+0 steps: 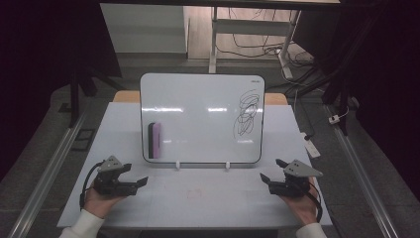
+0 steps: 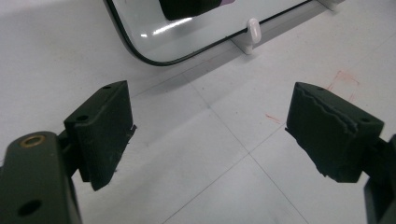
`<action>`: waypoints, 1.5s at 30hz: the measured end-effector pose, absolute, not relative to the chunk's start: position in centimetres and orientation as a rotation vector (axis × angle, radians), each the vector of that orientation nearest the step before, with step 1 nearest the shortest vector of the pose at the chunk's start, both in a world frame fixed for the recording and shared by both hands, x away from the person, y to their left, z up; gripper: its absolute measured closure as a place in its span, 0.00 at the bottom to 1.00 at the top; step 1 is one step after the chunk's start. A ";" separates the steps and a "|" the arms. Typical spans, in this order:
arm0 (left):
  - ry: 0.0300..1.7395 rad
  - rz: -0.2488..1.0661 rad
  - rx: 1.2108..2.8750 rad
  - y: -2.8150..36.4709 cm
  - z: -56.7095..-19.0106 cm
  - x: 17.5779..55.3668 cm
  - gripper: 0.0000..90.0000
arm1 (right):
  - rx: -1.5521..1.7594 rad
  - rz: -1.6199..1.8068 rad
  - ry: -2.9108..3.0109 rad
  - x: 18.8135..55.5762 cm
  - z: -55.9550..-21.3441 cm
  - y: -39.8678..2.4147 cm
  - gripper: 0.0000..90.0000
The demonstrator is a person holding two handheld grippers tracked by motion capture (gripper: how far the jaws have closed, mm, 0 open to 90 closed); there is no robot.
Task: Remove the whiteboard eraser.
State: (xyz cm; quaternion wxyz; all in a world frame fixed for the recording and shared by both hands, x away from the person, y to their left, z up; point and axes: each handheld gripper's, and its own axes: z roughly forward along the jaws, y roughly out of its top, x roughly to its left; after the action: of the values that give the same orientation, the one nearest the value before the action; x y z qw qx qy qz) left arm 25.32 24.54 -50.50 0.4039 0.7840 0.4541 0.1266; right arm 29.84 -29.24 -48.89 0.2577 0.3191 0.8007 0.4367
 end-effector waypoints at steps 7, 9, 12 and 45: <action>1.144 0.317 1.979 24.6 -50.5 25.3 0.18 | 0.868 1.193 2.166 29.9 -49.0 -29.5 0.24; 1.142 0.319 1.978 24.6 -50.5 25.3 0.18 | 0.866 1.192 2.169 29.9 -49.0 -29.4 0.24; 1.145 0.319 1.976 24.6 -50.5 25.3 0.18 | 0.861 1.192 2.173 30.0 -49.0 -29.3 0.24; 1.133 0.452 1.872 23.0 -44.5 27.0 0.24 | 0.838 1.160 2.177 29.7 -49.2 -28.2 0.25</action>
State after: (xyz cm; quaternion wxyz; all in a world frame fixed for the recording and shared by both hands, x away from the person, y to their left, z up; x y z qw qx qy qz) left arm 27.05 22.99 -44.52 0.4382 0.7531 0.4557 0.1820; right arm 29.71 -28.17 -49.20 0.2649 0.3102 0.8059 0.4292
